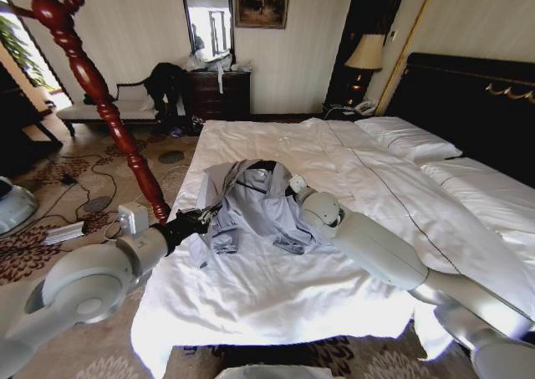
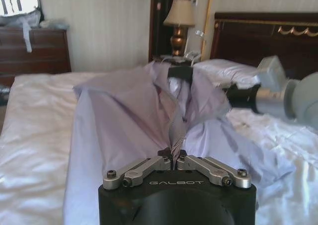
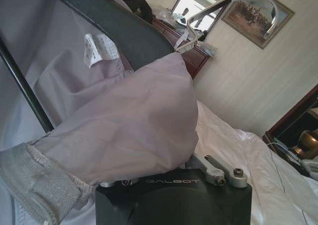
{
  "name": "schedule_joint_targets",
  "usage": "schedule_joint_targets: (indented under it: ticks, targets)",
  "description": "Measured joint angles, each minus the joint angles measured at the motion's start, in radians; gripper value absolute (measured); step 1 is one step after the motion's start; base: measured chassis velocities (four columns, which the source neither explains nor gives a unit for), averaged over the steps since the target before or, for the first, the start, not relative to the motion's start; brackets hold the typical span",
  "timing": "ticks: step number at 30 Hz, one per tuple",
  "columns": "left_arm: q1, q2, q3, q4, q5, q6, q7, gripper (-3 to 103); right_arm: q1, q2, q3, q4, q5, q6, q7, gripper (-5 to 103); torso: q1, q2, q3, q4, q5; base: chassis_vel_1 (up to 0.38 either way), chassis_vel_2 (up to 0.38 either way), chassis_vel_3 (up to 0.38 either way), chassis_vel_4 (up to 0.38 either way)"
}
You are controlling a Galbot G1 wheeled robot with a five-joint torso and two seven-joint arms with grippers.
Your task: Pick up the clothes from the bed and hang them on the clothes hanger.
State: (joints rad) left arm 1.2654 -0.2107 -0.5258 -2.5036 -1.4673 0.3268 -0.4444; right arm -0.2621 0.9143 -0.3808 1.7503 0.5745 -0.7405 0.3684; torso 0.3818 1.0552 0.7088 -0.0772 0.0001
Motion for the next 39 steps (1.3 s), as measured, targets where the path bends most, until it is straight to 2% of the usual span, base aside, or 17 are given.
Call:
schedule_joint_targets:
  ticks: [2, 6, 13, 14, 17, 19, 20, 22, 23, 25, 27, 28, 30, 31, 32, 35, 39]
  targets:
    - [0.068, -0.015, -0.02, 0.001, -0.004, 0.006, -0.003, 1, -0.015, -0.024, 0.019, 0.0, -0.003, 0.001, -0.002, 23, 0.0, 0.0, 0.0, 0.0, -0.0003, 0.0, 0.0, 0.0, 0.0]
    - [0.09, -0.03, 0.0, 0.001, 0.003, 0.018, -0.006, 1, -0.045, -0.062, 0.057, 0.001, -0.005, 0.001, 0.0, 23, 0.0, 0.0, 0.0, -0.0017, 0.0004, 0.0, 0.0, 0.0, 0.0]
    - [0.072, -0.072, 0.088, 0.003, 0.079, 0.021, -0.006, 1, -0.036, -0.086, 0.086, 0.055, 0.034, 0.003, 0.015, 23, 0.0, 0.0, 0.0, -0.0004, -0.0003, 0.0, 0.0, 0.0, 0.0]
    - [0.058, -0.078, 0.099, 0.003, 0.096, 0.018, 0.008, 1, -0.013, -0.075, 0.072, 0.085, 0.078, 0.003, 0.04, 23, 0.0, 0.0, 0.0, -0.0012, -0.0001, 0.0, 0.0, 0.0, 0.0]
    - [0.046, -0.076, 0.1, 0.003, 0.108, 0.018, 0.021, -2, 0.02, -0.056, 0.05, 0.094, 0.09, 0.004, 0.048, 23, 0.0, 0.0, 0.0, -0.0002, -0.0004, 0.0, 0.0, 0.0, 0.0]
    - [0.043, -0.065, 0.089, 0.003, 0.119, 0.018, 0.027, 7, 0.047, -0.042, 0.035, 0.096, 0.084, 0.004, 0.049, 23, 0.0, 0.0, 0.0, 0.0, -0.0003, 0.0, 0.0, 0.0, 0.0]
    - [0.043, -0.065, 0.089, 0.003, 0.119, 0.018, 0.027, 7, 0.047, -0.042, 0.035, 0.096, 0.084, 0.004, 0.049, 23, 0.0, 0.0, 0.0, 0.0, -0.0003, 0.0, 0.0, 0.0, 0.0]
    - [0.05, -0.056, 0.059, 0.003, 0.12, 0.019, 0.032, 19, 0.064, -0.037, 0.029, 0.097, 0.052, 0.005, 0.044, 23, 0.0, 0.0, 0.0, -0.0008, -0.0003, 0.0, 0.0, 0.0, 0.0]
    - [0.056, -0.056, 0.04, 0.003, 0.118, 0.019, 0.031, 19, 0.067, -0.038, 0.028, 0.098, 0.029, 0.01, 0.035, 23, 0.0, 0.0, 0.0, -0.0009, -0.0001, 0.0, 0.0, 0.0, 0.0]
    - [0.065, -0.054, 0.005, 0.003, 0.117, 0.02, 0.027, 30, 0.069, -0.045, 0.024, 0.108, -0.012, 0.028, 0.017, 23, 0.0, 0.0, 0.0, -0.0009, -0.0001, 0.0, 0.0, 0.0, 0.0]
    - [0.069, -0.053, -0.011, 0.003, 0.118, 0.021, 0.025, 36, 0.066, -0.05, 0.024, 0.115, -0.024, 0.034, 0.013, 23, 0.0, 0.0, 0.0, -0.0006, -0.0003, 0.0, 0.0, 0.0, 0.0]
    - [0.073, -0.051, -0.03, 0.003, 0.12, 0.024, 0.024, 41, 0.057, -0.056, 0.025, 0.121, -0.038, 0.043, 0.008, 23, 0.0, 0.0, 0.0, -0.0006, -0.0004, 0.0, 0.0, 0.0, 0.0]
    - [0.076, -0.048, -0.048, 0.003, 0.121, 0.025, 0.022, 41, 0.046, -0.063, 0.029, 0.124, -0.06, 0.056, -0.001, 23, 0.0, 0.0, 0.0, -0.0005, -0.0003, 0.0, 0.0, 0.0, 0.0]
    - [0.078, -0.044, -0.07, 0.003, 0.122, 0.025, 0.021, 52, 0.031, -0.073, 0.037, 0.125, -0.09, 0.074, -0.016, 23, 0.0, 0.0, 0.0, -0.0006, -0.0001, 0.0, 0.0, 0.0, 0.0]
    - [0.078, -0.041, -0.089, 0.003, 0.122, 0.025, 0.021, 52, 0.017, -0.084, 0.044, 0.13, -0.109, 0.087, -0.027, 23, 0.0, 0.0, 0.0, -0.0007, -0.0002, 0.0, 0.0, 0.0, 0.0]
    - [0.078, -0.023, -0.163, 0.003, 0.116, 0.021, 0.023, 68, -0.047, -0.117, 0.081, 0.145, -0.158, 0.112, -0.051, 23, 0.0, 0.0, 0.0, -0.0009, 0.0, 0.0, 0.0, 0.0, 0.0]
    - [0.075, -0.011, -0.212, 0.003, 0.092, 0.013, 0.023, 79, -0.088, -0.131, 0.109, 0.149, -0.2, 0.129, -0.07, 23, 0.0, 0.0, 0.0, -0.0009, 0.0, 0.0, 0.0, 0.0, 0.0]
